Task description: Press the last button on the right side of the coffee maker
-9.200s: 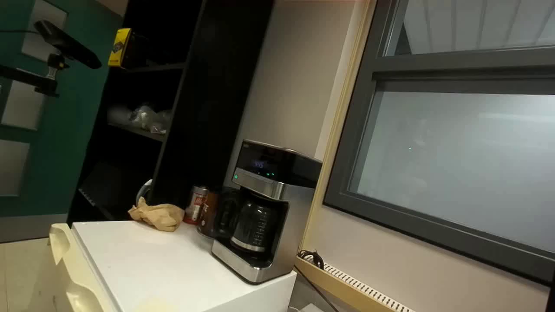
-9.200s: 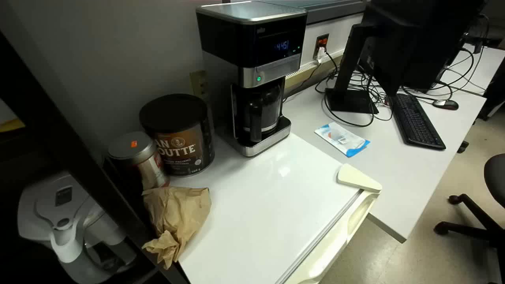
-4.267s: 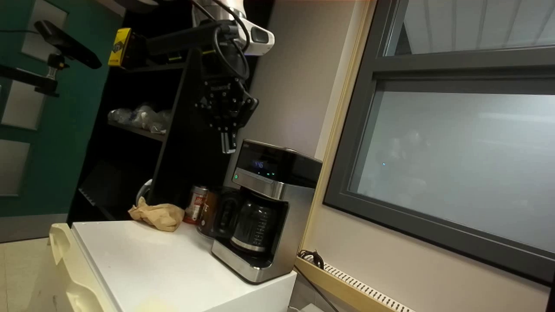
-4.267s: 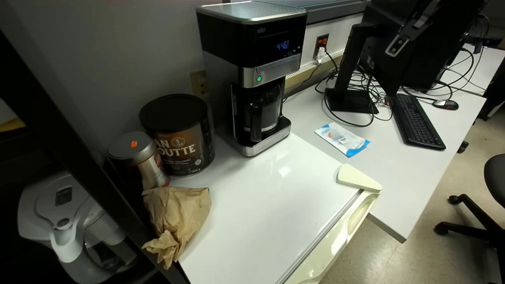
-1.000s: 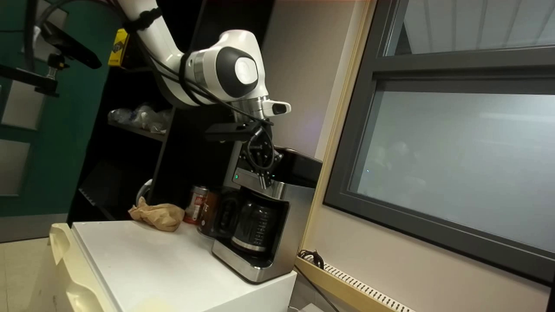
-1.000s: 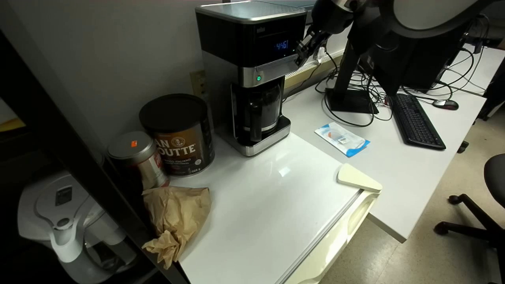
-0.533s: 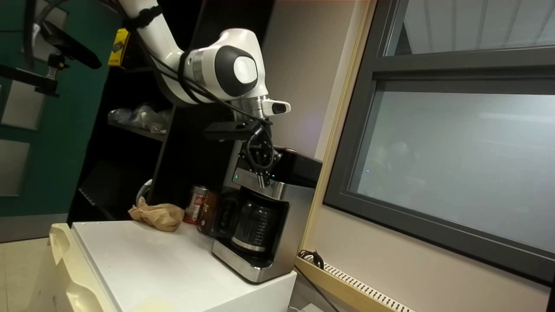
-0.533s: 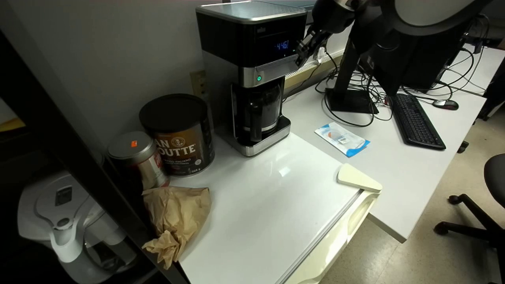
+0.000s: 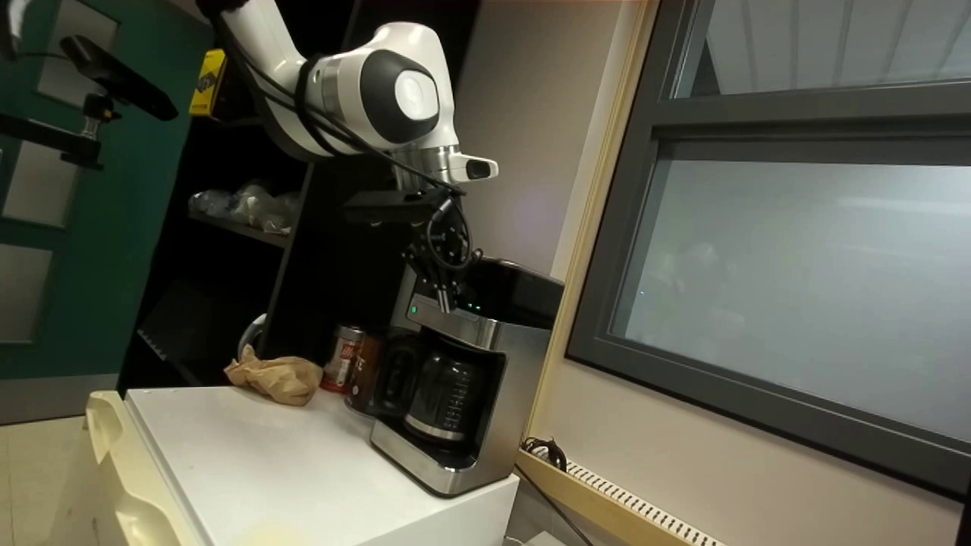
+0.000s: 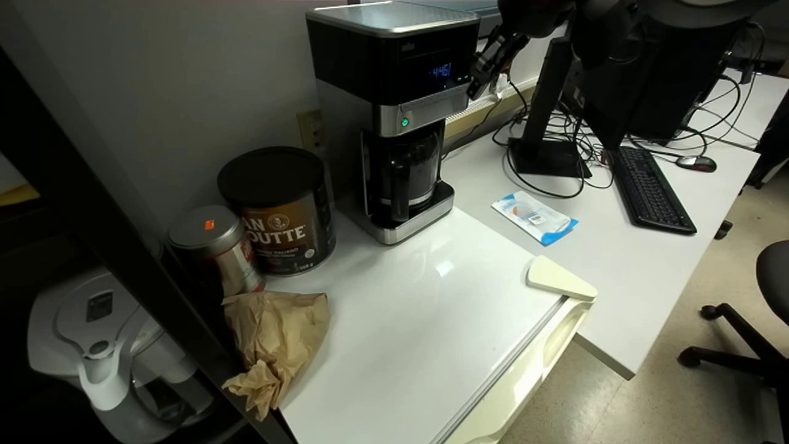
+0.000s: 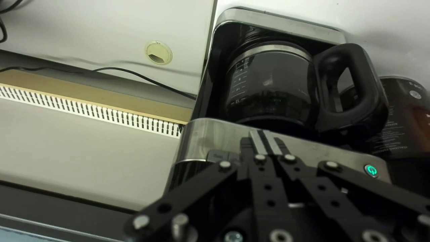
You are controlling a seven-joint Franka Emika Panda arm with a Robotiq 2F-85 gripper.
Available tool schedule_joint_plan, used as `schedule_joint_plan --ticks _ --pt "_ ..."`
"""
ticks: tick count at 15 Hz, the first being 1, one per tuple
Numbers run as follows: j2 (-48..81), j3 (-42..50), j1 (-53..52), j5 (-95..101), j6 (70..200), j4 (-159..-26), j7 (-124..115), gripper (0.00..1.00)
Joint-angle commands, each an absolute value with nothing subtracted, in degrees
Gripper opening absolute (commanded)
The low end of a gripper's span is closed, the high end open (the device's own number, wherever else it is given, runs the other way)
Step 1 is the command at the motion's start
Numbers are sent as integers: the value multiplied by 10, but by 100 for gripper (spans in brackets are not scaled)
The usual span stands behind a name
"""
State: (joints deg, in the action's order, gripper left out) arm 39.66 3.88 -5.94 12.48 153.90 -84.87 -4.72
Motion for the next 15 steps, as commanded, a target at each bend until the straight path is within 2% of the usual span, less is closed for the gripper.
schedule_joint_plan --ticks 1,15 --pt "345 27 -51 114 1542 -912 -21 0" --pt "211 15 -26 100 1573 -1095 -4 0"
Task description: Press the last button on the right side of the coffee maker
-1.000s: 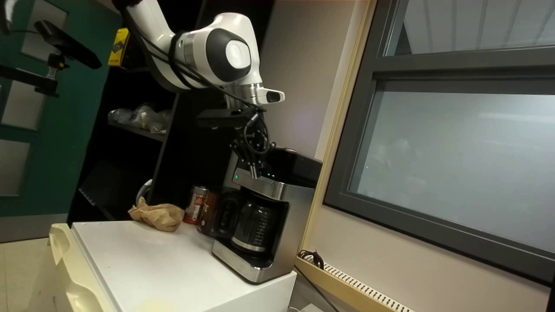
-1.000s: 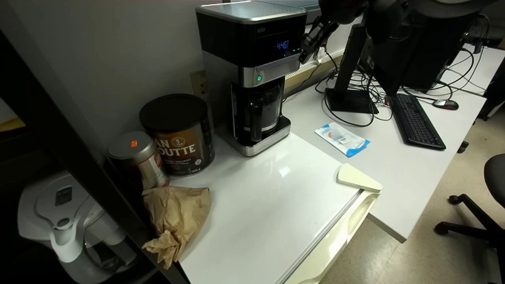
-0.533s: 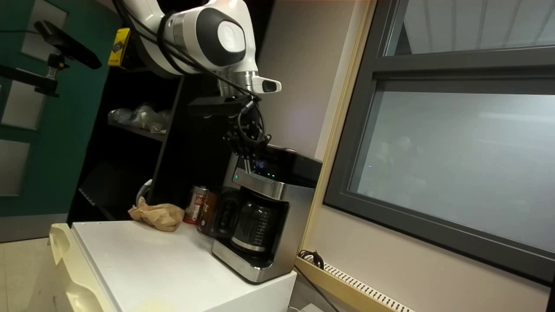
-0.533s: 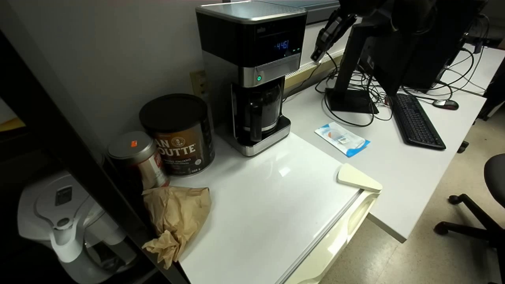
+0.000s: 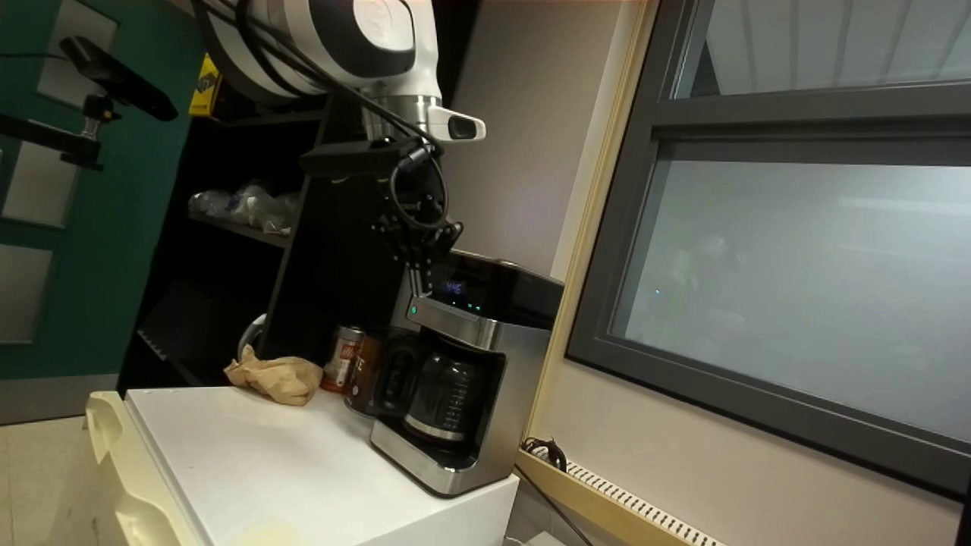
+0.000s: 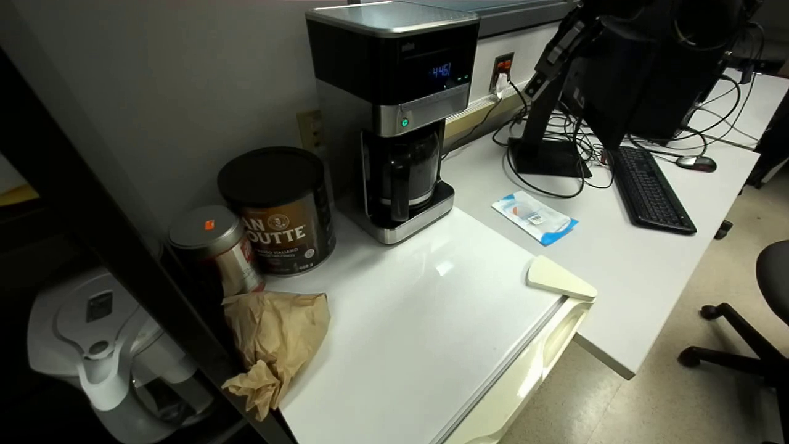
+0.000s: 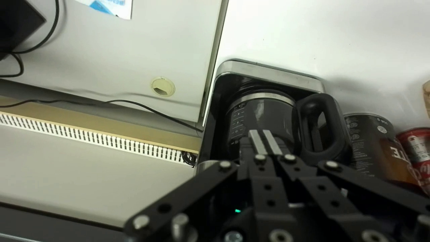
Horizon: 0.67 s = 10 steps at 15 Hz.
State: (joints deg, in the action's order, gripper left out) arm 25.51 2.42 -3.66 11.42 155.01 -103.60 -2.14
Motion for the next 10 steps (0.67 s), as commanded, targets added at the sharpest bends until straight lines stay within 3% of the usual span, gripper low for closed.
schedule_joint_plan --ticks 1,10 --pt "203 15 -24 99 1574 -1104 -3 0" --pt "154 11 -17 93 1604 -1170 3 0"
